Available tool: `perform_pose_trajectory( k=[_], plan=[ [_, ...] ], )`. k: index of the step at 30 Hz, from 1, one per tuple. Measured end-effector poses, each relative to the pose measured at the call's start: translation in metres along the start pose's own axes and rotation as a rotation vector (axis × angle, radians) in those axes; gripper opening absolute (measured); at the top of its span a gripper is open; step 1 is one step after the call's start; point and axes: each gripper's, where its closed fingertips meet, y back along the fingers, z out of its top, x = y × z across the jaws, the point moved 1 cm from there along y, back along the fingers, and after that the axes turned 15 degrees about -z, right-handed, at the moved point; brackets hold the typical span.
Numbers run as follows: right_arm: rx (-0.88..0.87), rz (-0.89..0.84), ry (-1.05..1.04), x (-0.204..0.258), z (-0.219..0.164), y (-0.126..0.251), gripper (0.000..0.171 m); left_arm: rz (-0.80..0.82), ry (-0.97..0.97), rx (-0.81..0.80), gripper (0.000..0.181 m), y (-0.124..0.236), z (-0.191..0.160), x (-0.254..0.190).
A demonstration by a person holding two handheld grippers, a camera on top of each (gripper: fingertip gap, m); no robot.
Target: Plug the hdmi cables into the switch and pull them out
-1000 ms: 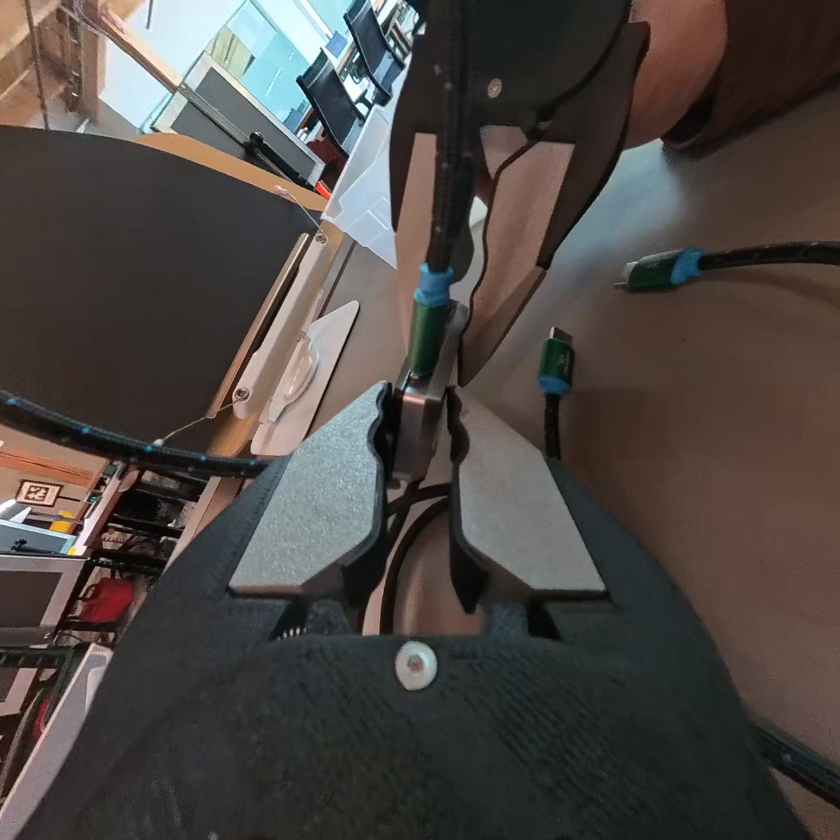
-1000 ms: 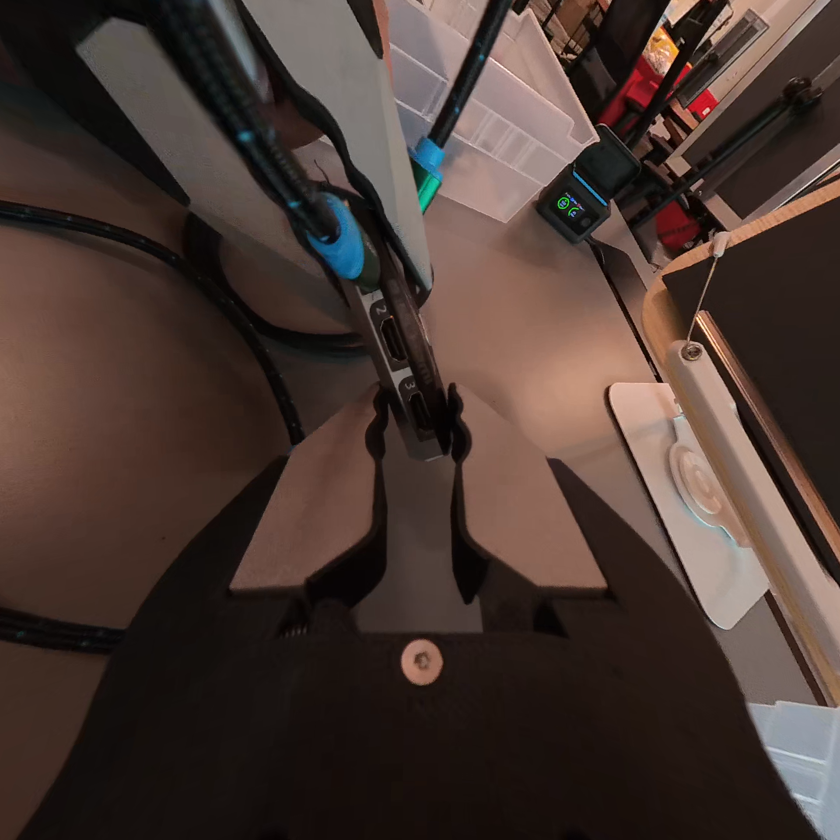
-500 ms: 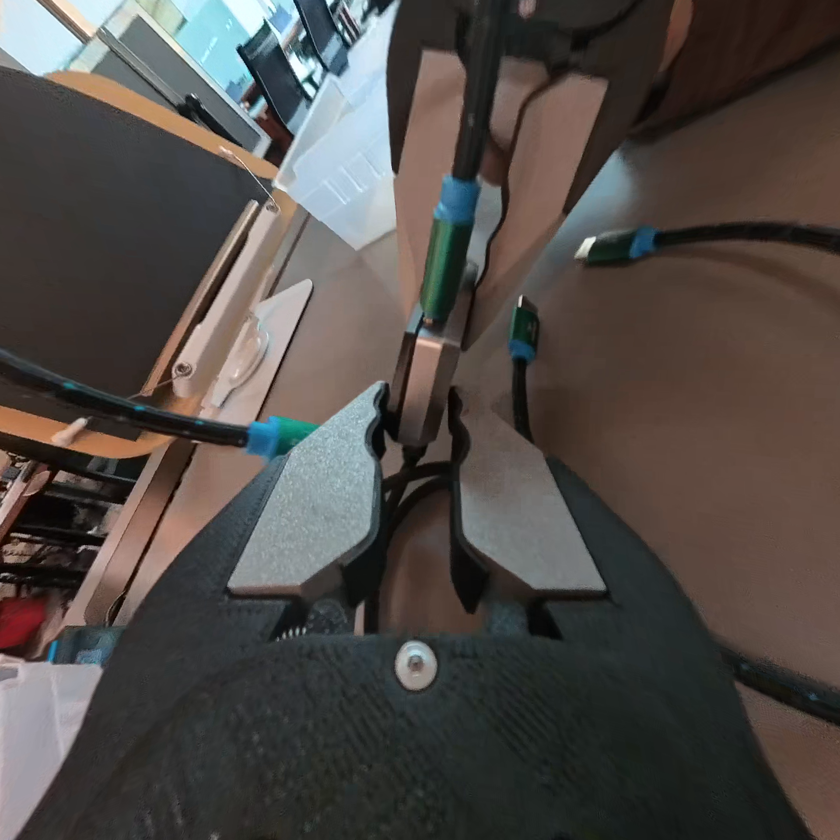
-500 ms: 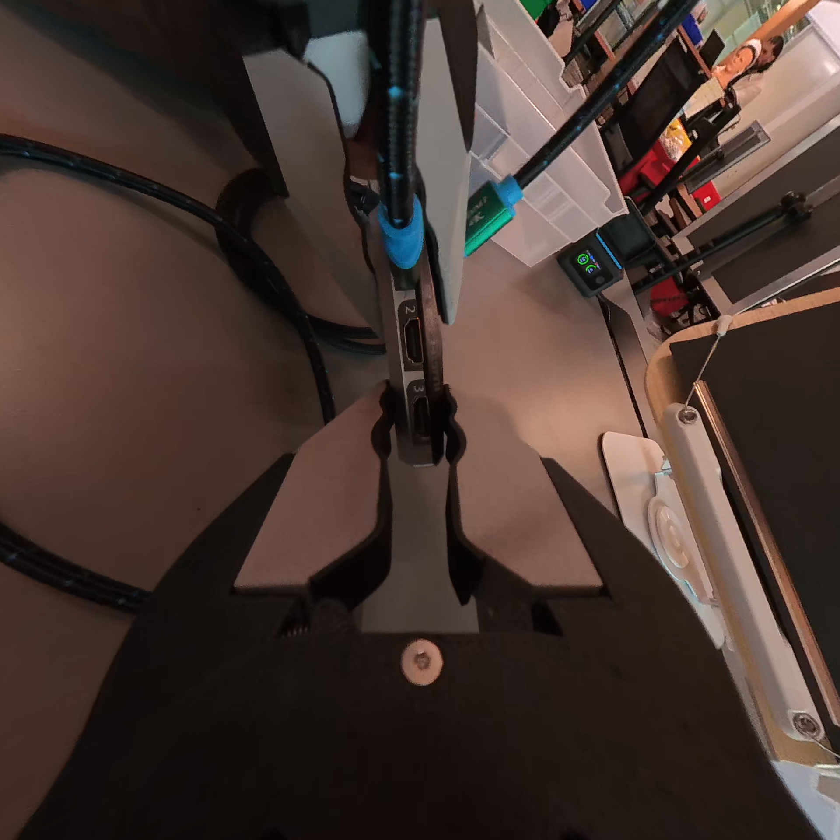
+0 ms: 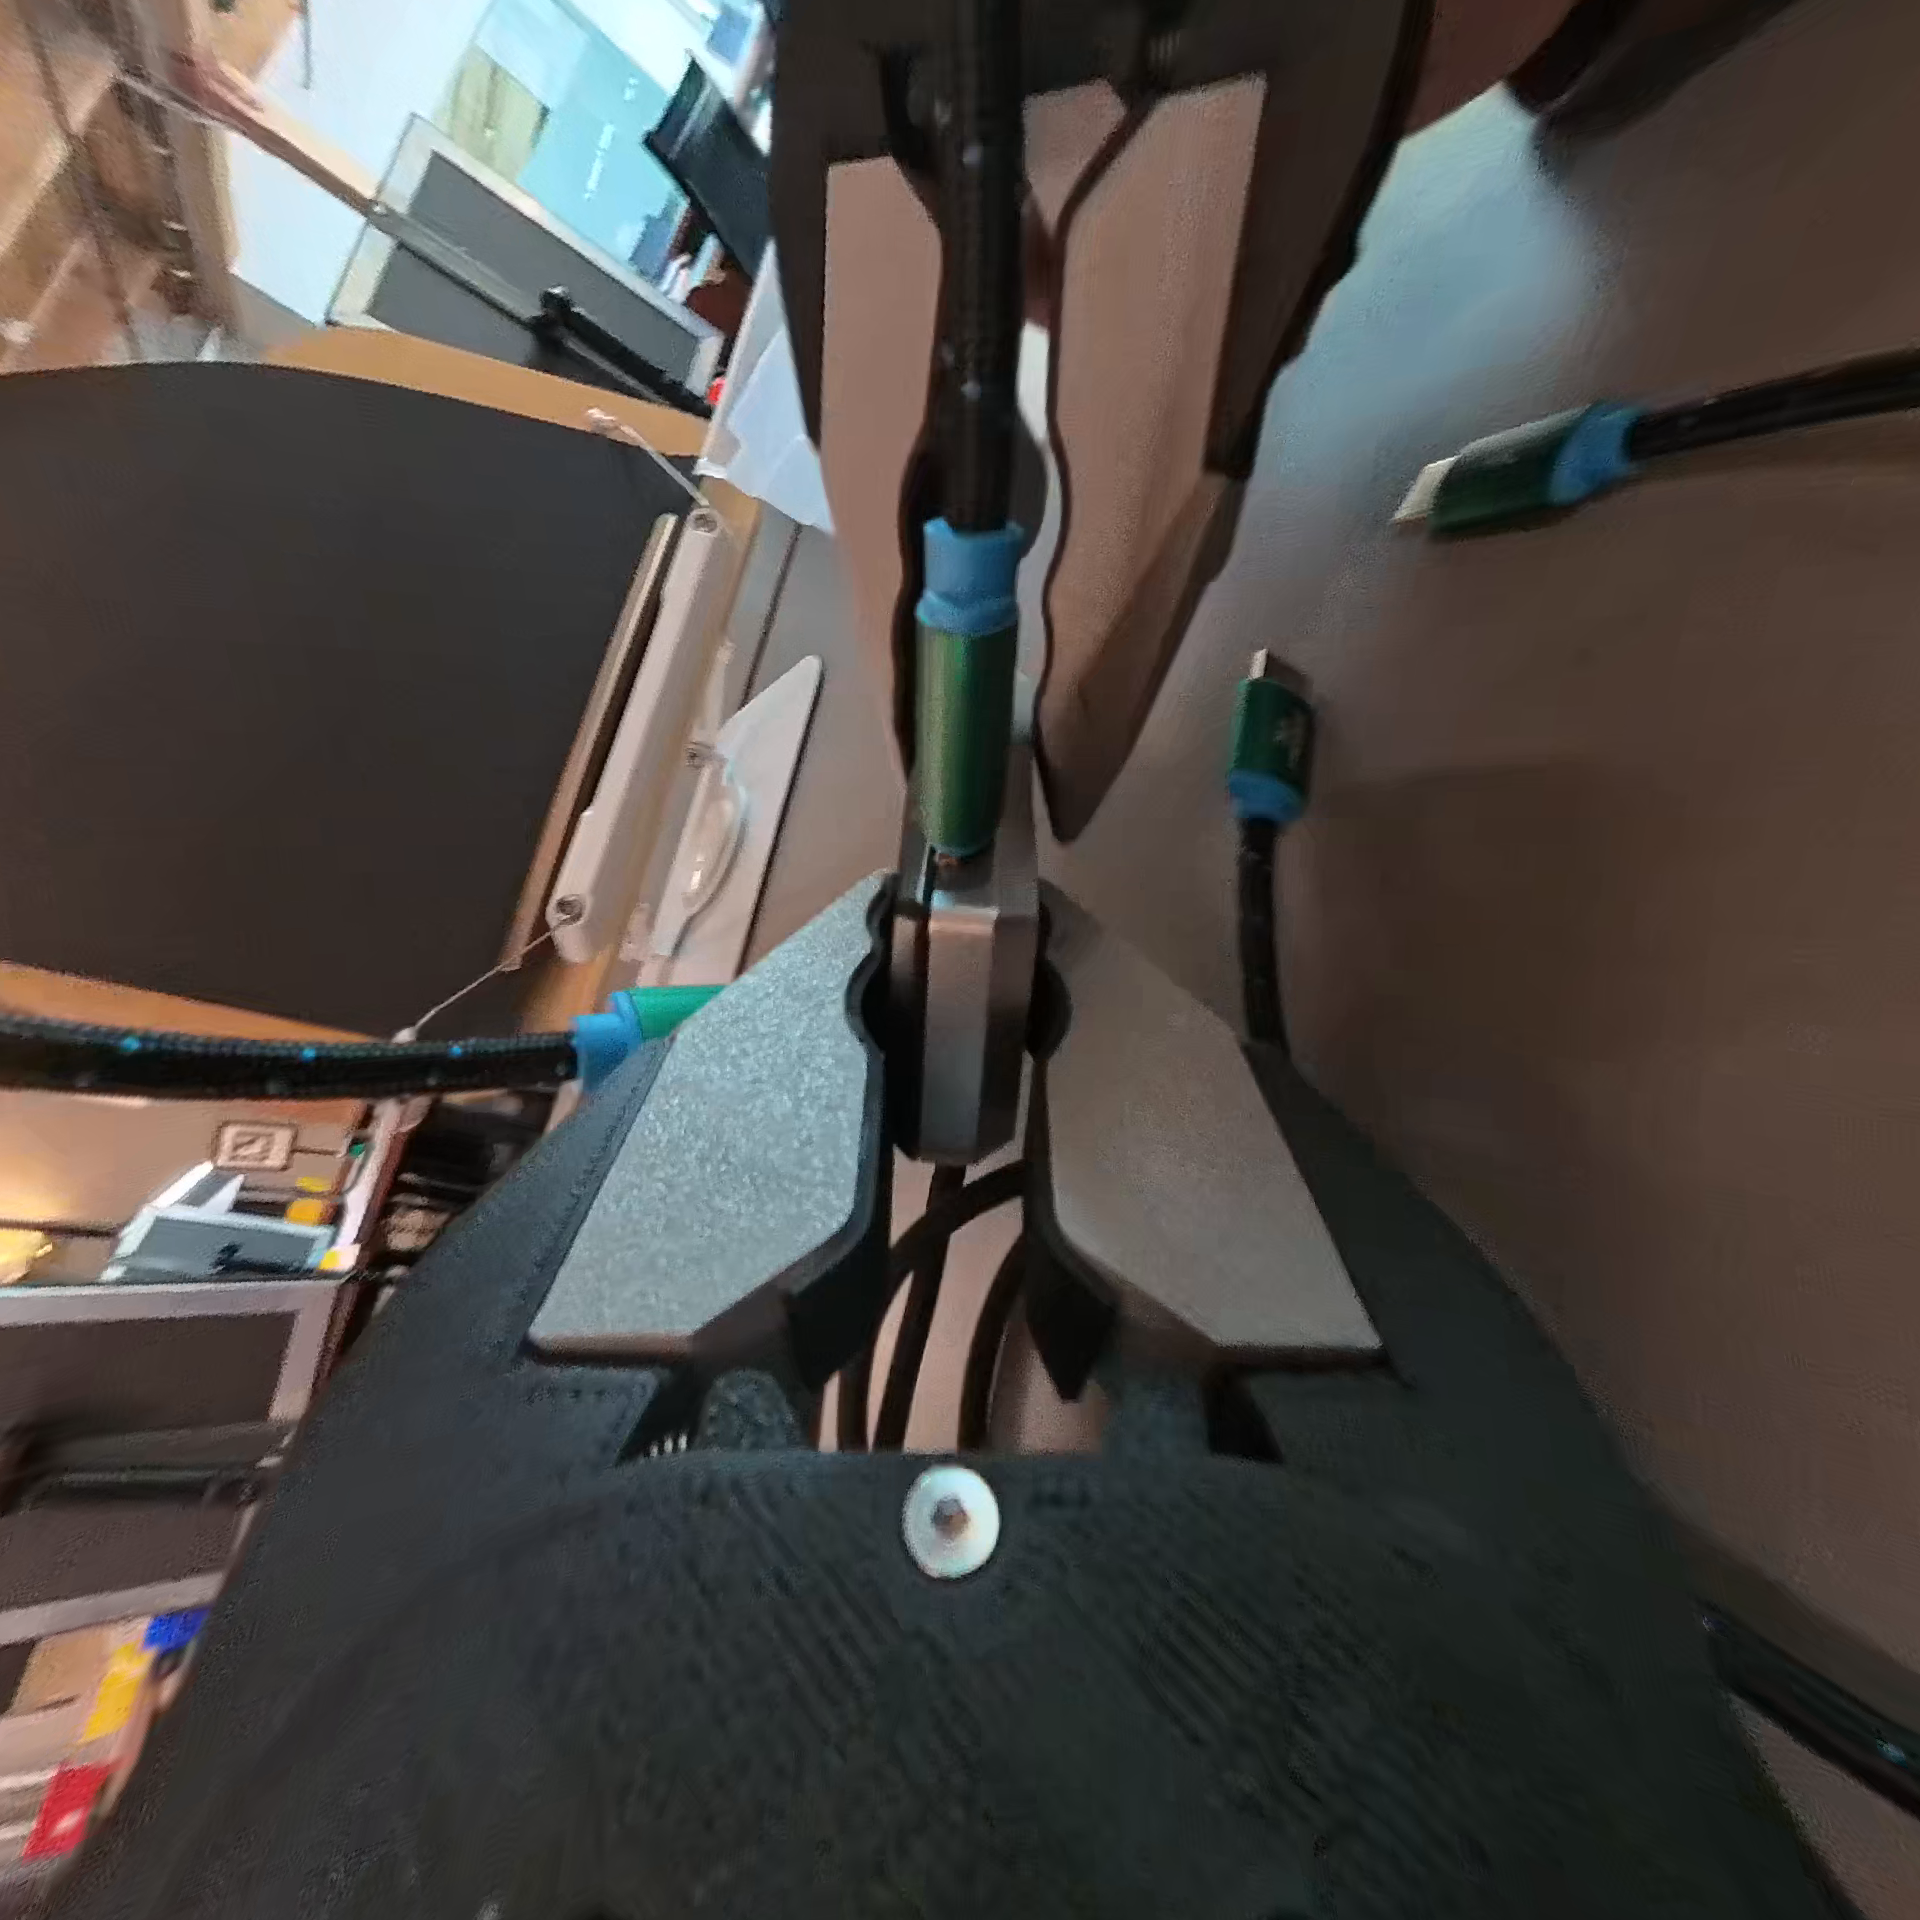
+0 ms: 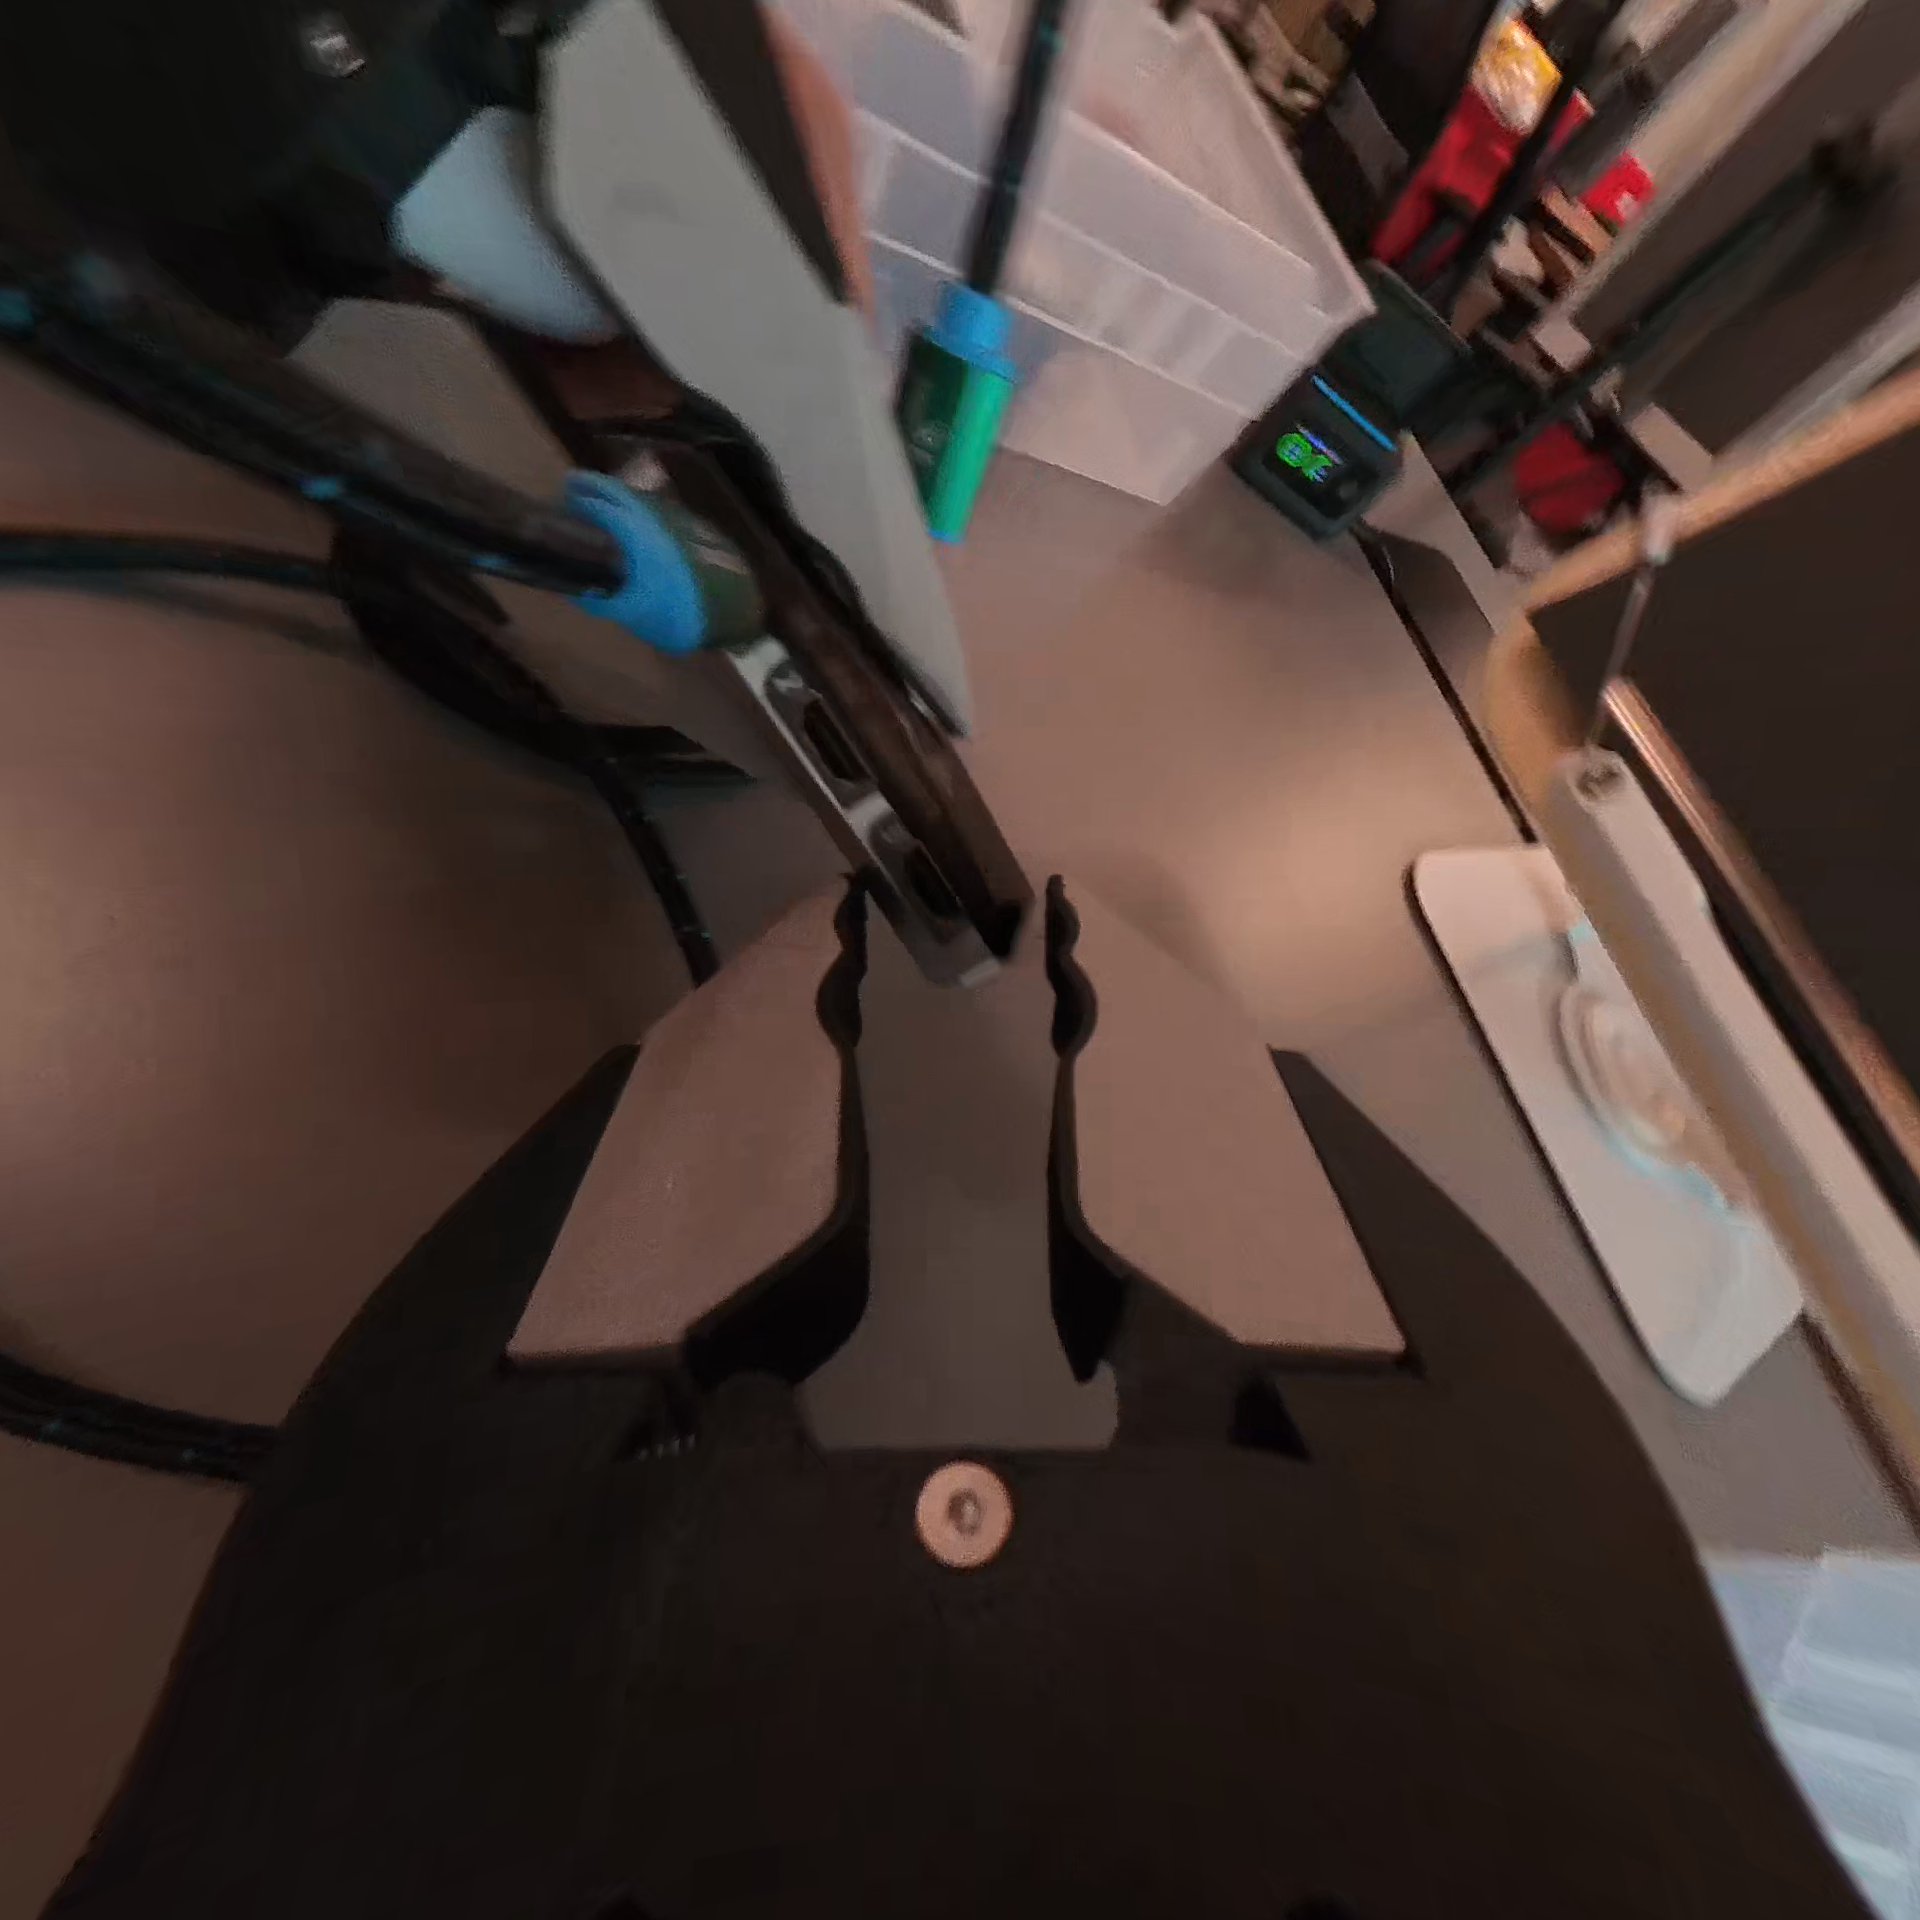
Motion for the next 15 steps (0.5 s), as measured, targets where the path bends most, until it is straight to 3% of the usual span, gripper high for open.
perform_pose_trajectory(
  k=[2, 5, 7, 11, 15],
  plan=[
    [0.046, -0.051, -0.129, -0.016, -0.005, 0.003, 0.036, 0.049, 0.004, 0.023, 0.021, 0.003, -0.006, 0.007],
    [0.146, 0.009, -0.301, -0.011, -0.012, 0.020, 0.046, 0.128, 0.004, 0.088, 0.021, 0.007, -0.020, 0.019],
    [0.217, 0.036, -0.345, 0.001, -0.017, 0.038, 0.049, 0.161, 0.019, 0.125, 0.021, 0.009, -0.028, 0.026],
    [0.443, -0.067, -0.366, 0.012, -0.041, 0.076, 0.057, 0.202, 0.073, 0.134, 0.021, 0.014, -0.032, 0.036],
    [0.510, -0.099, -0.546, 0.029, -0.044, 0.101, 0.068, 0.237, 0.077, 0.155, 0.021, 0.017, -0.035, 0.041]
  ],
)
